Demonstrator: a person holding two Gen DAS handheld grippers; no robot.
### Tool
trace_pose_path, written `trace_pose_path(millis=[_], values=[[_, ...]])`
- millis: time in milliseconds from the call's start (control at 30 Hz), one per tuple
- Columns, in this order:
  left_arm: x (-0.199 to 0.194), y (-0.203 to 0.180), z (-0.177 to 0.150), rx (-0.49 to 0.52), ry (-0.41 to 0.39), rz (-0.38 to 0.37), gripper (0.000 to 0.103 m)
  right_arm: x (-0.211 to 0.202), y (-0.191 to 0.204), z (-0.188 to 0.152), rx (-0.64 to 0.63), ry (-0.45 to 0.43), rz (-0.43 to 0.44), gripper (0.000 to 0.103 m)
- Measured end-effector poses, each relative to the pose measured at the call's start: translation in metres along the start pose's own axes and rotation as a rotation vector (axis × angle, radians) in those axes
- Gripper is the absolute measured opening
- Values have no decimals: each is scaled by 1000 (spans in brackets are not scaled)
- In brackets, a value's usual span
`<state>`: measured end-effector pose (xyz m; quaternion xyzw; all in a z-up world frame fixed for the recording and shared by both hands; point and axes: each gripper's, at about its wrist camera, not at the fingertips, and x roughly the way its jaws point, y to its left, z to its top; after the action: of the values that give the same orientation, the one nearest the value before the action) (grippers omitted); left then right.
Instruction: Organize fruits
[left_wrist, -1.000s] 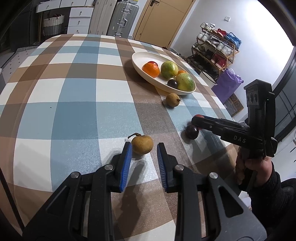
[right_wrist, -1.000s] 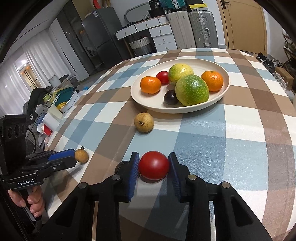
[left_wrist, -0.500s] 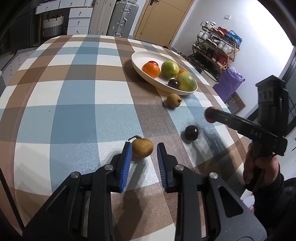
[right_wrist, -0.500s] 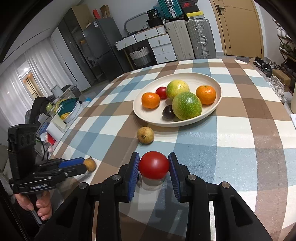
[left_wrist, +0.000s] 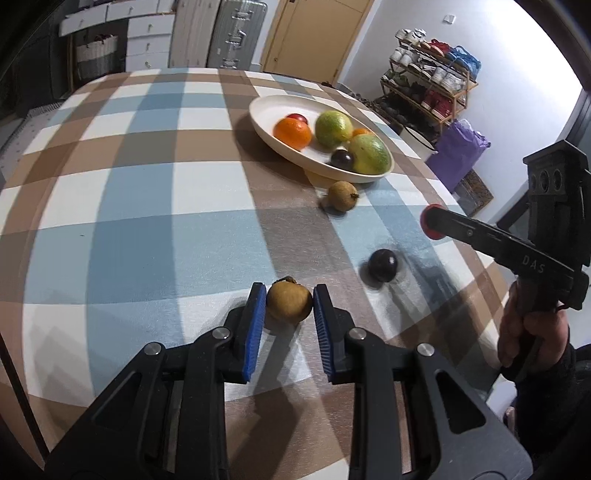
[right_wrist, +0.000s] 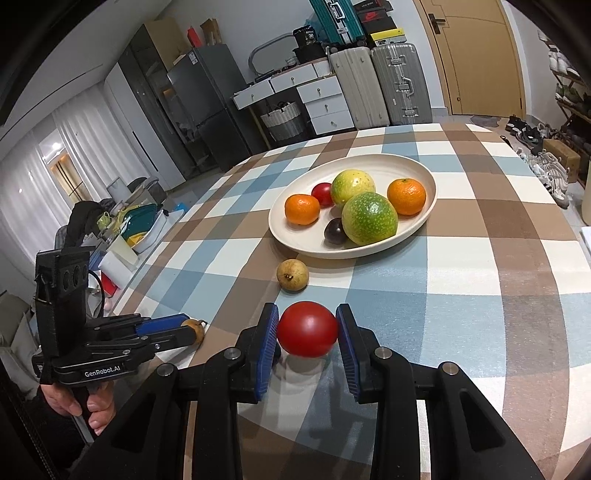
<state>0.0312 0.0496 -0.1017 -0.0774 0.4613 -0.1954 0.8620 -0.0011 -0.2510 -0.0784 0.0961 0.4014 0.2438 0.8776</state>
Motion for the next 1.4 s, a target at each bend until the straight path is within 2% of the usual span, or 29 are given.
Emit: trace_pose_path(millis=[267, 500, 600, 700, 800, 1000, 1167, 1400], values=[[-15, -13, 15, 45, -46, 10, 23, -15, 1, 8, 5, -35, 23, 32], [-29, -24, 52, 81, -90, 33, 23, -32, 4, 31, -30, -88, 13, 32], [-33, -27, 71, 92, -110, 31, 23, -38, 0, 47, -27, -112, 7, 32], [-36, -29, 92, 74, -129, 73, 23, -46, 1, 66, -44, -134, 3, 32], [-36, -27, 114, 43, -133, 58, 23, -56, 4, 86, -52, -158, -38, 32], [-36, -34, 154, 40, -165, 27, 23, -70, 5, 125, -49, -205, -27, 32], [-23, -38, 191, 42, -167, 27, 23, -54, 8, 162, -61, -192, 4, 32], [7, -40, 243, 38, -137, 1, 23, -32, -1, 205, -65, -189, -9, 32]])
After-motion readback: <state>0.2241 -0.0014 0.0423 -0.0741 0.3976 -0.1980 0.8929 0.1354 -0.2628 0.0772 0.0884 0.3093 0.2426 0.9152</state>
